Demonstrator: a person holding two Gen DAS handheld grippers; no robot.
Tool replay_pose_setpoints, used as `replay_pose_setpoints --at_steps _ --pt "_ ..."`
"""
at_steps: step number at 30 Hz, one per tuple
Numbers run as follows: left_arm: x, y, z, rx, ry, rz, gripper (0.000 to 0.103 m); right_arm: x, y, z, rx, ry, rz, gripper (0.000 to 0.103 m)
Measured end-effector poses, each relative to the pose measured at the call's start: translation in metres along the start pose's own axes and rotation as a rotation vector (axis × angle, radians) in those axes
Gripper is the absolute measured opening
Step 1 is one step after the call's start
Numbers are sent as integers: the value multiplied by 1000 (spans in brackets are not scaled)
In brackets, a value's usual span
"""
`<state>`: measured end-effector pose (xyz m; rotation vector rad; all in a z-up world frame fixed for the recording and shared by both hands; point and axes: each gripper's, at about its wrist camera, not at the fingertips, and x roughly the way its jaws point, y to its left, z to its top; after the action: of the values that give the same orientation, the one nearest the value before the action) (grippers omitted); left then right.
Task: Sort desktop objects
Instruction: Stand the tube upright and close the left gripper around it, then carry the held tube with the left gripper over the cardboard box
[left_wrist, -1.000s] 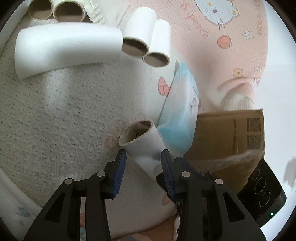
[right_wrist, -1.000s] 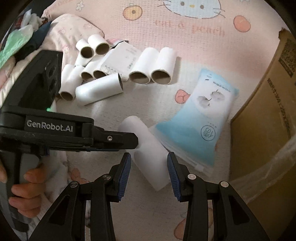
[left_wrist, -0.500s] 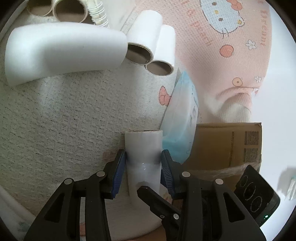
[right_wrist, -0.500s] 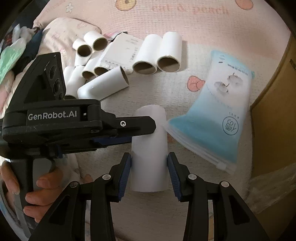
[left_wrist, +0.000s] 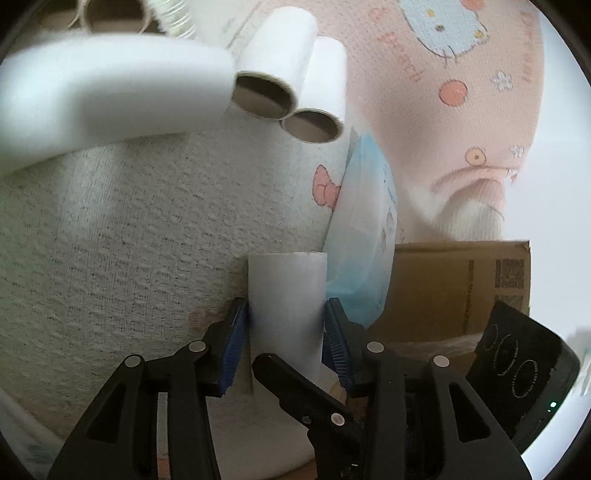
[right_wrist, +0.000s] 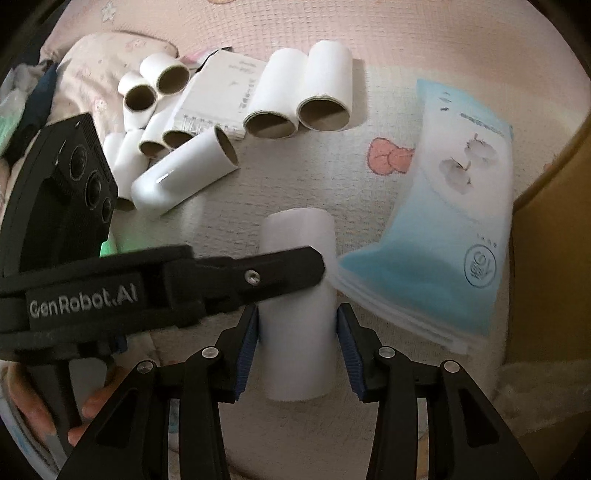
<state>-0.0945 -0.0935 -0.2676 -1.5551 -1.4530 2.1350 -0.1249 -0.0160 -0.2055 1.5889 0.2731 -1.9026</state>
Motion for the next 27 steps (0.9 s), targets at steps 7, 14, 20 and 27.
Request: replay_pose_setpoints --at_steps 7,14,20,27 --pt "-16 -16 -13 79 -13 -23 46 -15 7 -17 5 -89 -27 40" --pt "-66 -66 -32 263 -115 -45 46 -68 24 -34 -73 -230 -44 40" --pt "-97 -116 -41 389 -183 -33 46 -117 24 -30 -112 -359 -36 40" --pt "-118 -173 -53 552 -231 -20 46 -165 22 -28 -116 -473 -10 40"
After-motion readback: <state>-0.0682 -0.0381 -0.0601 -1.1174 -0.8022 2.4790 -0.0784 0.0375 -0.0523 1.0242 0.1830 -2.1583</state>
